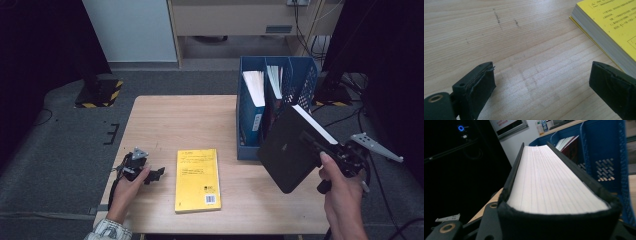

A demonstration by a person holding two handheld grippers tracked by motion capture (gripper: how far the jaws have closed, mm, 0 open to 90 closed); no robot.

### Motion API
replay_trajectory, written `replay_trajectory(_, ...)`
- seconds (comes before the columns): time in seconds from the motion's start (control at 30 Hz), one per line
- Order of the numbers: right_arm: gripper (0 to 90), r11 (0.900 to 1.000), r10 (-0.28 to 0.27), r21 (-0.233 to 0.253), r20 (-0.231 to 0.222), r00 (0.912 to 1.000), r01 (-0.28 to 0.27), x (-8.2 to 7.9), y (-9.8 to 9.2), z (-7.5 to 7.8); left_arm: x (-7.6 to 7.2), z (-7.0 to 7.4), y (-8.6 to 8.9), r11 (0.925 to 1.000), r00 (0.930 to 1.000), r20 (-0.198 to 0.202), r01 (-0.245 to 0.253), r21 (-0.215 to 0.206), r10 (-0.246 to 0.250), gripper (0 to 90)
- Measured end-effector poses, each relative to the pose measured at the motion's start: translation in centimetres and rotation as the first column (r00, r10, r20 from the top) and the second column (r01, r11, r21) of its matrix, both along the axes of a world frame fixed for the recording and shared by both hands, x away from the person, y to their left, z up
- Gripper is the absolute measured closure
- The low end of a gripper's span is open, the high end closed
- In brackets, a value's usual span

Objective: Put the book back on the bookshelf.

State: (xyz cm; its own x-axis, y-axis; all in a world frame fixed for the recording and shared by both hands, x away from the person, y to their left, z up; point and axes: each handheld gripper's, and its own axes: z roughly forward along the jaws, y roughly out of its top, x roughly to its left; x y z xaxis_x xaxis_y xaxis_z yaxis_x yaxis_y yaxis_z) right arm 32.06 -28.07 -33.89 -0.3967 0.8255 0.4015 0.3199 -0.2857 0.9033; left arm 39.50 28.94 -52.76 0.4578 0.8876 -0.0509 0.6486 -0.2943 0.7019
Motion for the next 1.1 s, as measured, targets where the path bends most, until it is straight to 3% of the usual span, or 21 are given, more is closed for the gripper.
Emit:
replay_trajectory(0.6,53.3,0.992,-0.111,-0.057,-0.015,0.9937,0.110,3.9,-2.8,1.4,0.0,-0.3,-0.1,0.9999,0.9999,-0.014,0.004,0.012,-0.004,5.8)
replay_trajectory(1.1,53.3,0.985,-0.153,-0.086,-0.028,0.9879,0.150,6.7,-4.3,2.2,0.0,-0.4,-0.2,0.9997,0.9998,-0.014,0.010,0.021,-0.010,5.8)
